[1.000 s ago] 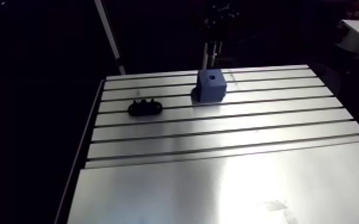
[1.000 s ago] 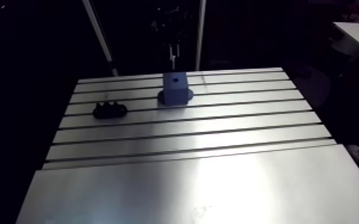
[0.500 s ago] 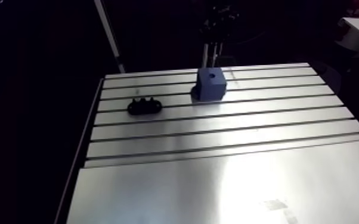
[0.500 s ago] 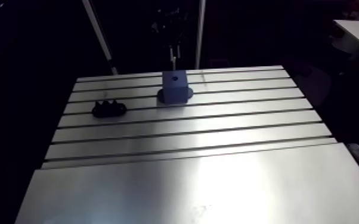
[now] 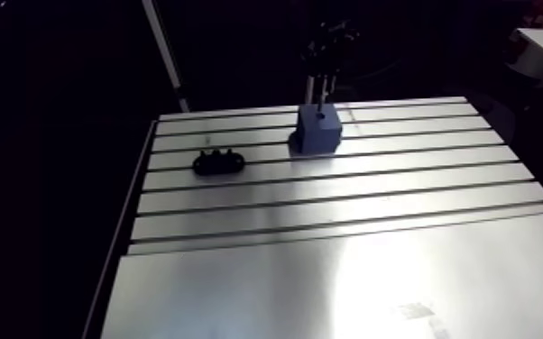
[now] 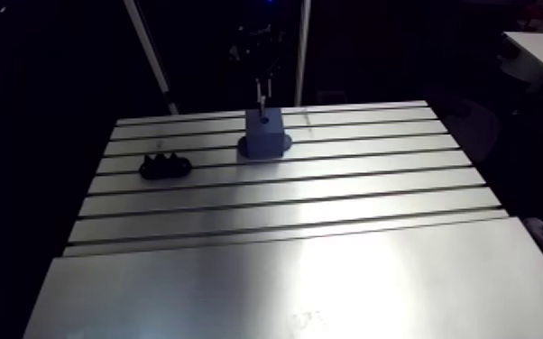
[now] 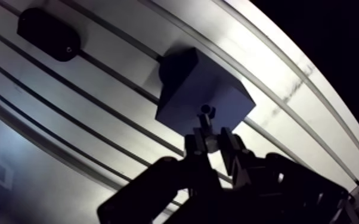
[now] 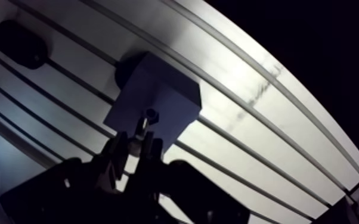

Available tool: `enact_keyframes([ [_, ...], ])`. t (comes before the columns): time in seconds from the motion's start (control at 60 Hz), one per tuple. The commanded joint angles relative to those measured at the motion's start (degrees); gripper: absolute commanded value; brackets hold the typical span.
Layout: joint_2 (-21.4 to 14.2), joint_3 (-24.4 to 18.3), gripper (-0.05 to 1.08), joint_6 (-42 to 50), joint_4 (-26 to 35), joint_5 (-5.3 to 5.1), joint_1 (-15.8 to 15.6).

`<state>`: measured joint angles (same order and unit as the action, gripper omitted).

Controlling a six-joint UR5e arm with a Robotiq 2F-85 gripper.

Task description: Pick up the M10 bolt and insert it into the hex recess until seated.

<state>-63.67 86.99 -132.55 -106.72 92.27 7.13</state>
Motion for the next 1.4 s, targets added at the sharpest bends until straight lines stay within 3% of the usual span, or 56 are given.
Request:
enact_keyframes([
  [0.017,-0.16,0.59,1.07,0.05,-0.61,-0.03,0.15],
  [1.4,0.18,1.21,1.07,0.05,-1.96,-0.12,0.69],
])
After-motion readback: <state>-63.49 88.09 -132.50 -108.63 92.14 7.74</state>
